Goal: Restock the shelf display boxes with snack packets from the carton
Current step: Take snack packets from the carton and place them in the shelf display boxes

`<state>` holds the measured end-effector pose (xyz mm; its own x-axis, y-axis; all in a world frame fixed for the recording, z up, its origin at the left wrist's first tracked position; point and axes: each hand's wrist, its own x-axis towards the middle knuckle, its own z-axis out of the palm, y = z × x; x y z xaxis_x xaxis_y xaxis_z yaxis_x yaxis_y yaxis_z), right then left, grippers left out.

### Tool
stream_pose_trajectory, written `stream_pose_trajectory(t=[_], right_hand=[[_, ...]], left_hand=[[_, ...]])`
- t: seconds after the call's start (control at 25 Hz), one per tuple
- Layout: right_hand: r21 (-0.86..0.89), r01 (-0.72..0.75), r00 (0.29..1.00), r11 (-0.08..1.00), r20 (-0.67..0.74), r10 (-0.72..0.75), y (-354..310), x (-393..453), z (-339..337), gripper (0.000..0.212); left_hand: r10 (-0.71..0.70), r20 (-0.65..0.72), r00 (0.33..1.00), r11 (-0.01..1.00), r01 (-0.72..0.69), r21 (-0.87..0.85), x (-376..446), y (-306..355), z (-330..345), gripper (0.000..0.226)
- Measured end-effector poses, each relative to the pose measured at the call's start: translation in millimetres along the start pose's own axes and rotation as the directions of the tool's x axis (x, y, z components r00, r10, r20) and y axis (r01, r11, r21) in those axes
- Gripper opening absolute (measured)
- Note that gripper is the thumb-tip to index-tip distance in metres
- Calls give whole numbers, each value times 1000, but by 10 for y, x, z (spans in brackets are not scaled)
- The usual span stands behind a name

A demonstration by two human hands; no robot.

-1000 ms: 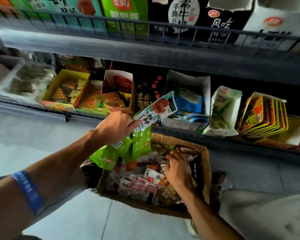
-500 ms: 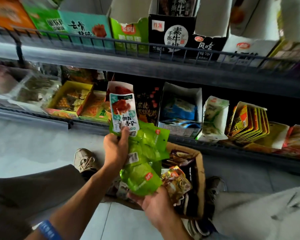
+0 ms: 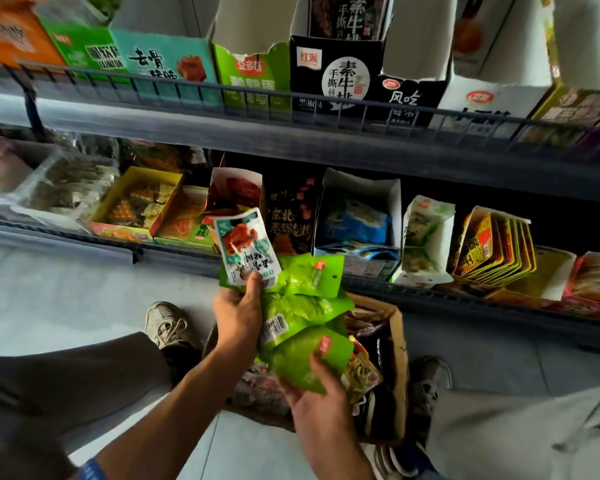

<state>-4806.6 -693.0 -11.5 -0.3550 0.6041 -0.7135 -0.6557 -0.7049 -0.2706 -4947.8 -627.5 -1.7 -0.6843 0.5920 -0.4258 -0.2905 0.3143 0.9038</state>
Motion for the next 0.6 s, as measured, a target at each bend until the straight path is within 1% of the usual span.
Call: stream_pose_trajectory(t=[0.04,0.08,0.12,0.2,0.28,0.4,0.48,0.52,0.6], right_hand=[[50,53,995,997,-83,-48,-24,0,-49,87],[52,90,983,995,-167,-80,-39,-39,-84,75],[31,96,967,995,-242,-86,-21,-38,-155,66],[-24,47,936,999,-347,-53,20,-53,-242,53],[-43,22,912,999,-408,-38,15,-91,-253,45],[-82,14,882,997,-469,-51,-37,-45,-318,45],[-89,39,885,995,-460,-75,-98,-64,-332,45],[-73,61,902,995,-423,-86,-125,-90,-313,45],[-22,82,946,996,-312,-85,-148,-143,-250,51]], left_hand=[[-41,-9,999,998,41,52,-72,-115,-15,26],[-75,-27,997,991,77,110,-137,-240,-37,23],[-117,-53,992,981,124,152,-178,-372,-72,24],[-192,-104,976,958,209,196,-212,-582,-137,29],[-230,-126,965,944,253,211,-235,-698,-155,24],[-253,-133,958,919,281,275,-272,-820,-162,24],[-304,-160,939,910,336,245,-302,-907,-147,30],[-324,-179,929,903,360,235,-329,-920,-136,33],[-288,-204,936,924,327,198,-396,-901,-102,36]])
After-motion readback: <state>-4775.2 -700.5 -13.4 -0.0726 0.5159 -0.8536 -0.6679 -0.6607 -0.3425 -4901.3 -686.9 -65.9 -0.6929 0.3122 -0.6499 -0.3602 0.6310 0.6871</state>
